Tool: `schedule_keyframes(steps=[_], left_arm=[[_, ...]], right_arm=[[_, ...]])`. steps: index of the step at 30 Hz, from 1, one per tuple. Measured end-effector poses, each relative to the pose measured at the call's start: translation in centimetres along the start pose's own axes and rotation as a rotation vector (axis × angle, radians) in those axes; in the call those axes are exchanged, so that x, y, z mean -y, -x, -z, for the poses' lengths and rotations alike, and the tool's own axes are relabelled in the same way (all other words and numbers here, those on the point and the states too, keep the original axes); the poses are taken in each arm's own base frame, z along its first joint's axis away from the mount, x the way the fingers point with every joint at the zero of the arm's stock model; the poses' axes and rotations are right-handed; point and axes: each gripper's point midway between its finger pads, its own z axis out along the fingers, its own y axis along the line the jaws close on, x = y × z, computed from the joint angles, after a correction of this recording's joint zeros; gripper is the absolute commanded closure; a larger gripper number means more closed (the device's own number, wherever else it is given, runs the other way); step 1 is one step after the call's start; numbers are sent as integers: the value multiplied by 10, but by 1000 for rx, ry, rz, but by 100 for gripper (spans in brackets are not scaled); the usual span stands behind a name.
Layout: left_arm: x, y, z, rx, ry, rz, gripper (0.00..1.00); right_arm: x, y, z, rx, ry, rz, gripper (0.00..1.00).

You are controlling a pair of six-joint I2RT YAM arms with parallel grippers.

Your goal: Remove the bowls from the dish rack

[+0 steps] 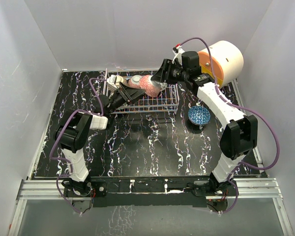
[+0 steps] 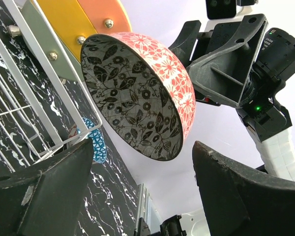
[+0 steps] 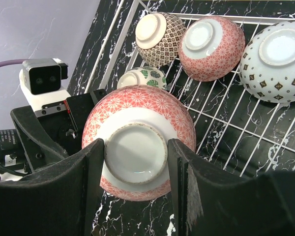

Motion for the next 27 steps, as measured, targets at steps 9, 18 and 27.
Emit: schedule_keyframes(steps=[9, 18, 27], left_arm=[[13, 6, -8, 0, -35, -3, 31], [26, 7, -9, 1, -59, -4, 44], [28, 8, -9, 2, -62, 5, 72]], right_arm=[[-1, -1, -1, 3, 15, 0, 77], [5, -8, -4, -14, 5, -10, 77], [8, -14, -6, -21, 7, -20, 77]])
